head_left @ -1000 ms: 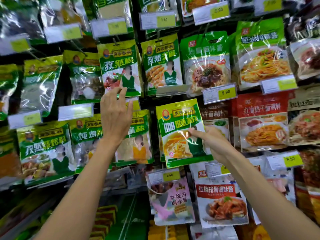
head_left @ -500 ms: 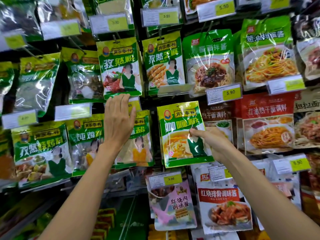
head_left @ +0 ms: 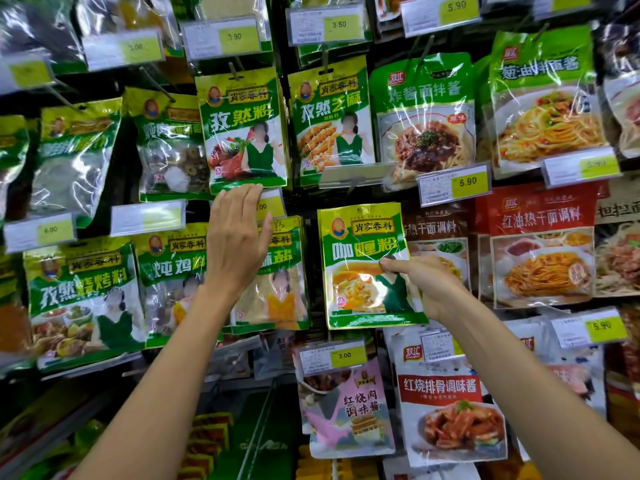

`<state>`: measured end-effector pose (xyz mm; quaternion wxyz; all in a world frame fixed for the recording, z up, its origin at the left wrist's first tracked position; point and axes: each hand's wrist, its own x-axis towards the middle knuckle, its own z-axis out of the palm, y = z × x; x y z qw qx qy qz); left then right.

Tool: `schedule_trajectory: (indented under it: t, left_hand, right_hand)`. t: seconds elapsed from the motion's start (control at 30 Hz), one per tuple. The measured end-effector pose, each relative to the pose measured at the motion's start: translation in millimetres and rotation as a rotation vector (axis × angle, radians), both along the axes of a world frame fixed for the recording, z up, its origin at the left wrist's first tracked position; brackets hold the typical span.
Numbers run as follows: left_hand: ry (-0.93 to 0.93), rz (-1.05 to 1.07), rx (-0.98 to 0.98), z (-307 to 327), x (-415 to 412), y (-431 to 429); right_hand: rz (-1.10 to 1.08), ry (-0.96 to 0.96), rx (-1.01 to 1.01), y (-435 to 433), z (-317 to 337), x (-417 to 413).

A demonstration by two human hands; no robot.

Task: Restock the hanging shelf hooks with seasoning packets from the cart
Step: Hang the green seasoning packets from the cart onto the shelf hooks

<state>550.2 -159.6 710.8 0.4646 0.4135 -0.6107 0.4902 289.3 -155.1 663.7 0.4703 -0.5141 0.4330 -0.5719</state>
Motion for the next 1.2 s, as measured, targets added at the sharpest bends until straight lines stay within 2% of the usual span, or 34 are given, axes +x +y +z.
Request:
schedule_trajectory:
  t: [0.67,0.97,1.07,1.2]
  left_hand:
    - [0.002,-0.003,-0.007,-0.7,1.3,-3.9]
    - [0.01,-0.027,-0.032,-0.8,-0.9,-3.9]
    - [0.008,-0.024,-0.029,-0.7,-1.0,-3.3]
    - [0.01,-0.021,-0.028,-0.5,-1.5,-2.4]
  right_hand:
    - [0.018,0.063,0.01,-0.7,14.2,-3.1]
    - [-0.306,0.274,-0.226,-22.3,-1.2,6.7]
    - [-0.41,0.347,-0.264,-27.2,-3.3,12.5]
    - [-0.449,0.343,-0.265,-36.2,-4.3,19.6]
